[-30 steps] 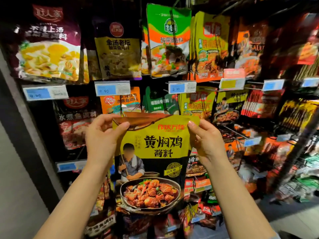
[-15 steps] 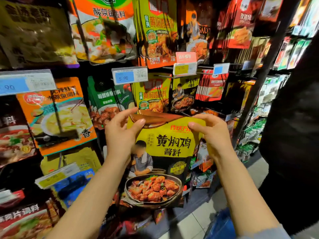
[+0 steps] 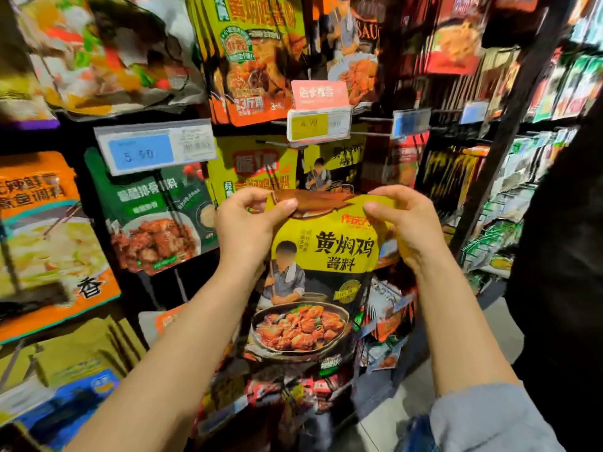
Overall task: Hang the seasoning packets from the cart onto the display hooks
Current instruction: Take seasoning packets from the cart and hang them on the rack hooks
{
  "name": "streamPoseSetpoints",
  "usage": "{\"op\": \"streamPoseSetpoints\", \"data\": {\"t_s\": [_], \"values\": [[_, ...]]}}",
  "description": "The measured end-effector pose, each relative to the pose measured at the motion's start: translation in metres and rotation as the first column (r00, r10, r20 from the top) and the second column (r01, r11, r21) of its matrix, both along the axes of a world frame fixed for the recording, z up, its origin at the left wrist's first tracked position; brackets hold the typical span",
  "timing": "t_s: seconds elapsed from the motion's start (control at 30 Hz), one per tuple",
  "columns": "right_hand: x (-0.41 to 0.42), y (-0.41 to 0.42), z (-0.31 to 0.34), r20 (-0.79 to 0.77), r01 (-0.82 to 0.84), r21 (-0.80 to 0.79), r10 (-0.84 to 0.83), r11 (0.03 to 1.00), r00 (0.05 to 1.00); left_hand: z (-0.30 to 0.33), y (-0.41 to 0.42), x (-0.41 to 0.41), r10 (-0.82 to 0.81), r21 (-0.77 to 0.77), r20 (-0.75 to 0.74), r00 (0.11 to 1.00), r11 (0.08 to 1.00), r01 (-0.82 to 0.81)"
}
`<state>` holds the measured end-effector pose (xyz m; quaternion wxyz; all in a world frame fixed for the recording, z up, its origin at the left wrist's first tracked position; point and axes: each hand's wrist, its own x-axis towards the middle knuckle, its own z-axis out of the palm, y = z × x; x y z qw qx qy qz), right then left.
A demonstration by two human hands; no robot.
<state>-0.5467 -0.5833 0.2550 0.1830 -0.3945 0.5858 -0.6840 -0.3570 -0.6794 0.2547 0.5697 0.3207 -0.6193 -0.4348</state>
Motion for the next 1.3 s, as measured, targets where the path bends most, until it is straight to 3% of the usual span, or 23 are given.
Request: {"op": "streamPoseSetpoints", "data": {"t_s": [0.2,0.37,0.63,0.77,0.93,1.1,1.3], "values": [[-0.023,-0.015,-0.009,-0.093,0.082,-0.039,-0.086,0.996,0.992,-0.007,-0.022,-0.025,0.003,0.014,0.0,1.0,1.0,-0.003],[-0.033,-0.019,-0.009,-0.205,0.012,-0.018,-0.015,1.0,0.979,-0.012,-0.025,-0.04,0.07,0.023,-0.002,0.998,0.997,-0.07],[-0.051,-0.033,-0.018,-0.287,0.09,-0.037,-0.097,0.995,0.953,-0.013,-0.032,-0.054,-0.047,0.0,-0.037,0.998,0.999,0.047],[-0.078,-0.037,-0.008,-0.224,0.189,-0.053,-0.196,0.981,0.955,-0.003,-0.033,-0.09,-0.092,0.008,-0.028,0.995,0.996,0.092],[-0.12,-0.059,0.005,-0.146,0.274,-0.051,-0.278,0.961,0.949,-0.002,-0.048,-0.15,-0.102,0.16,-0.168,0.981,0.979,0.129],[-0.157,-0.078,0.008,-0.105,0.237,-0.009,-0.237,0.971,0.966,-0.007,-0.062,-0.182,-0.166,0.153,-0.296,0.941,0.964,0.219],[-0.175,-0.085,0.016,-0.066,0.164,-0.102,-0.171,0.981,0.983,0.008,-0.07,-0.203,-0.215,0.09,-0.414,0.885,0.957,0.275]]}}
